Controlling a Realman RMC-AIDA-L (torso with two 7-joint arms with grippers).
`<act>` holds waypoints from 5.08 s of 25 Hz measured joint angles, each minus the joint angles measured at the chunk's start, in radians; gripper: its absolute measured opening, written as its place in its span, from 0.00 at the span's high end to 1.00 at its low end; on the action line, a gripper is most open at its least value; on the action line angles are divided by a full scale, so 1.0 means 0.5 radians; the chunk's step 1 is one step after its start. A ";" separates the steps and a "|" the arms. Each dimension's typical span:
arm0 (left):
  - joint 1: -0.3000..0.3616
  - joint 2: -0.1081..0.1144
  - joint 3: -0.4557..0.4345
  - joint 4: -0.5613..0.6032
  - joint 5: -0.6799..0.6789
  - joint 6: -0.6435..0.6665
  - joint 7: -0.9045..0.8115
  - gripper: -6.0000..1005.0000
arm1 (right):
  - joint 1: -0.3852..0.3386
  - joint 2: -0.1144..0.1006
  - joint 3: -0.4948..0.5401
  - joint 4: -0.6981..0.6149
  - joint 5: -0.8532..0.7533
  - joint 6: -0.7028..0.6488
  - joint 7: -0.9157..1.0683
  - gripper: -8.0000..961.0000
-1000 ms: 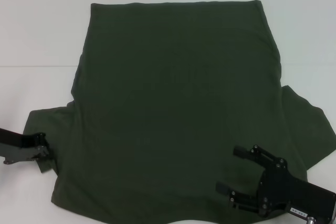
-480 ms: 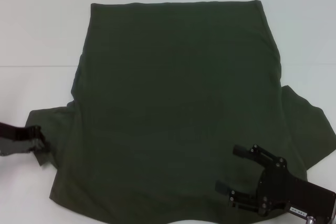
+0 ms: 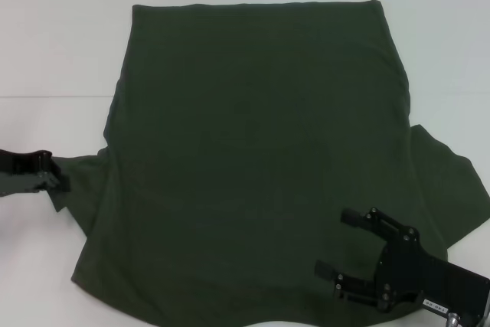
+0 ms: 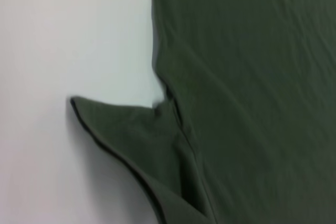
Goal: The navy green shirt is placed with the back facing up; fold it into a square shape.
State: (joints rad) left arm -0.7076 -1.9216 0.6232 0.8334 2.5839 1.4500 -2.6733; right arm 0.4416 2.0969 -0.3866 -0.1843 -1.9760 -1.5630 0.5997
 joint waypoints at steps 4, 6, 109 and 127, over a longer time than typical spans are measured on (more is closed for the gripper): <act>0.003 0.032 0.003 0.036 0.013 0.010 -0.009 0.98 | 0.003 0.000 0.000 0.003 0.001 0.000 0.000 0.03; 0.010 0.051 -0.002 0.036 0.014 0.007 -0.009 0.99 | 0.003 0.000 0.000 0.003 0.001 -0.001 0.000 0.03; 0.383 -0.197 -0.413 -0.643 -0.834 -0.593 0.093 0.10 | -0.003 0.006 0.000 0.012 0.004 -0.009 0.000 0.03; 0.328 -0.216 -0.409 -0.664 -0.818 -0.711 0.106 0.10 | 0.006 0.006 0.000 0.013 0.008 -0.006 0.000 0.03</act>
State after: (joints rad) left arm -0.5436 -2.0294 0.4185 0.5015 2.1751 1.0944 -2.6201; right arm 0.4449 2.1000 -0.3866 -0.1779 -1.9720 -1.5661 0.5997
